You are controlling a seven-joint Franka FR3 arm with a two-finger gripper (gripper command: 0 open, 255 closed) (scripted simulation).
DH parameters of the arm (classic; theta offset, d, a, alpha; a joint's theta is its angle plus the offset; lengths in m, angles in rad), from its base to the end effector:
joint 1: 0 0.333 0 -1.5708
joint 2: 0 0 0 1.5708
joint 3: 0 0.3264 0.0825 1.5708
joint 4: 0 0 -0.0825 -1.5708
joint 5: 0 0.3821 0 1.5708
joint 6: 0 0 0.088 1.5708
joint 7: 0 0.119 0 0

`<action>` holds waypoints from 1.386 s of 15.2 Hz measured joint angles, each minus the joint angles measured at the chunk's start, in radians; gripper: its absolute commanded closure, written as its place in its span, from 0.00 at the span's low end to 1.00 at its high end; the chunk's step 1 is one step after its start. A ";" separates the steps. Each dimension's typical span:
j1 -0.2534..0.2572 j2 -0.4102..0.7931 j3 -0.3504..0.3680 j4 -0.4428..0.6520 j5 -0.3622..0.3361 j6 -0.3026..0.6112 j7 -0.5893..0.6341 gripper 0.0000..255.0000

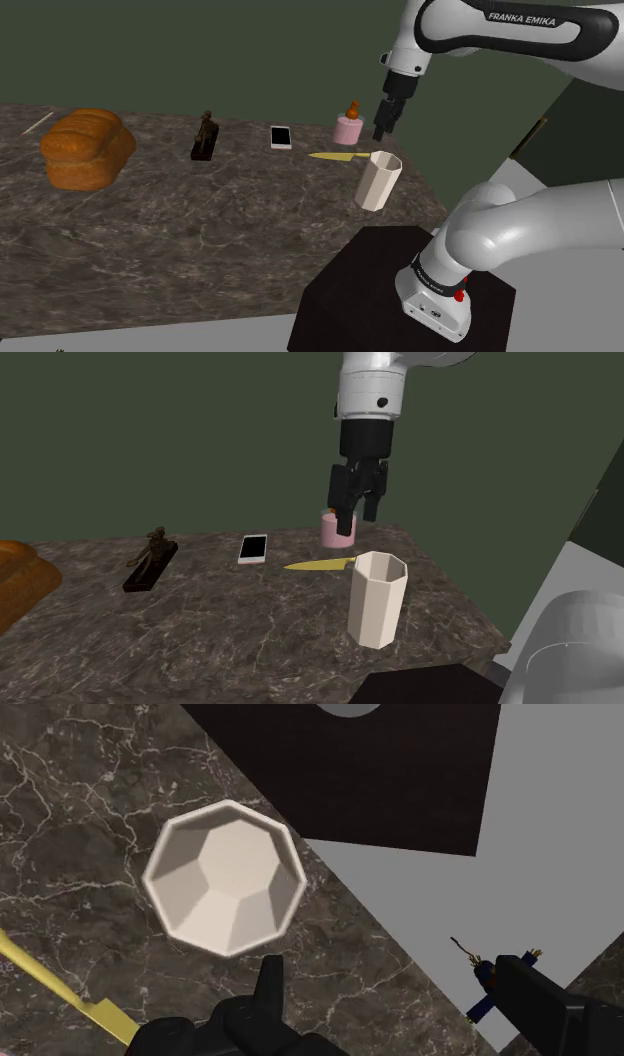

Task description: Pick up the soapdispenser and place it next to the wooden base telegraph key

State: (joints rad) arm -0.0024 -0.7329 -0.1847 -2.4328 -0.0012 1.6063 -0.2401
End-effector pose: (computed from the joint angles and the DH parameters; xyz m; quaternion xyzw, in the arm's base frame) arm 0.3042 -0.0681 0.5325 -0.9954 -0.0529 0.0385 0.0694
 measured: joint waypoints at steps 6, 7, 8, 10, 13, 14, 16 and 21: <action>-0.015 0.107 -0.113 0.019 -0.090 0.107 -0.177 0.00; -0.017 0.128 -0.133 0.021 -0.103 0.128 -0.207 0.00; -0.015 0.163 -0.152 0.030 -0.110 0.159 -0.235 0.00; -0.012 0.228 -0.193 0.055 -0.124 0.207 -0.296 0.00; -0.007 0.315 -0.246 0.086 -0.133 0.278 -0.383 0.00; -0.006 0.344 -0.264 0.109 -0.134 0.287 -0.414 0.00; 0.000 0.408 -0.297 0.145 -0.127 0.323 -0.475 0.00; 0.008 0.609 -0.383 0.270 -0.062 0.411 -0.656 0.00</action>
State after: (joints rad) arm 0.0053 -0.1236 -0.5674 -2.1631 -0.0630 2.0175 -0.8961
